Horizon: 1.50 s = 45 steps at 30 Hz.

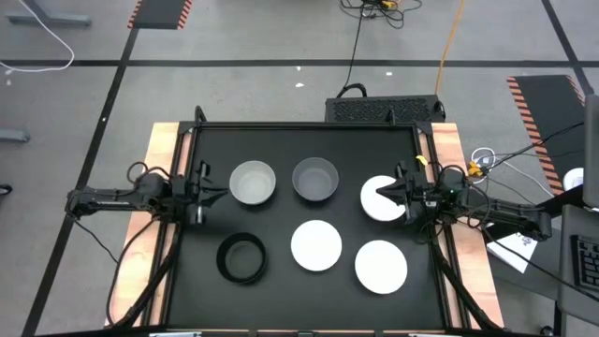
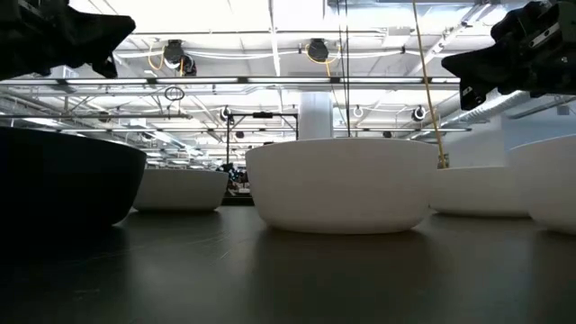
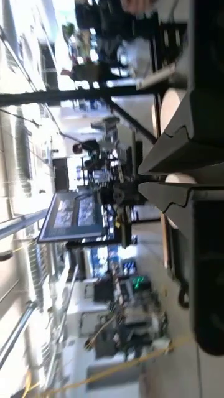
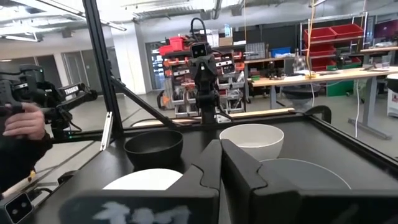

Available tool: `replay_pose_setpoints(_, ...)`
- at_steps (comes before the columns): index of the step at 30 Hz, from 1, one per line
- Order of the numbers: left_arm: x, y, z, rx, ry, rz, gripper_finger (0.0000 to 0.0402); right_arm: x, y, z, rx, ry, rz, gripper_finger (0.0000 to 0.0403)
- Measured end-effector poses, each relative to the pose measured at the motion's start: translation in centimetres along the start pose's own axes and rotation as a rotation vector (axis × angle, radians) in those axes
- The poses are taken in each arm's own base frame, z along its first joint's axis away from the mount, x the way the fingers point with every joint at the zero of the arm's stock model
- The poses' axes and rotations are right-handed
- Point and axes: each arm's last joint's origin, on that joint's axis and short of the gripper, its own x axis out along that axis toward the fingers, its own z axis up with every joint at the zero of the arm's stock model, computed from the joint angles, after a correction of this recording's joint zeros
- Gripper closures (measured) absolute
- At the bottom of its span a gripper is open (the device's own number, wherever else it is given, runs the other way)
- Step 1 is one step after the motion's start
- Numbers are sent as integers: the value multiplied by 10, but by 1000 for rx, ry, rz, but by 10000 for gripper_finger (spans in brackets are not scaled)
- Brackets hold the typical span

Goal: Nest bowls inside each other
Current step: Stack the top right white bowl on top of the dark gray bowl

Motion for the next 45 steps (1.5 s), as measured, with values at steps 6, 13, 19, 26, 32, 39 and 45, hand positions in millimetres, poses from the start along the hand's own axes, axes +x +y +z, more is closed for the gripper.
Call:
replay_pose_setpoints(6,0,2,1,61,-3,59,366,0,2,9,13,-94,16,403)
replay_pose_setpoints(13,0,2,3,115,-25,67,366,0,0,18,55,2,-63,388)
replay_pose_setpoints(19,0,6,5,124,-12,181,366,-3,-2,59,116,221,-374,309)
replay_pose_setpoints(26,-2,11,0,73,65,386,365,4,-9,92,226,508,-711,190)
replay_pose_setpoints(32,-2,11,-5,37,109,402,316,15,-26,80,246,756,-820,135)
replay_pose_setpoints(39,-3,11,-8,-17,134,401,176,16,-44,71,271,878,-861,127)
replay_pose_setpoints(45,-2,9,-10,-45,143,361,63,12,-50,65,384,965,-766,130)
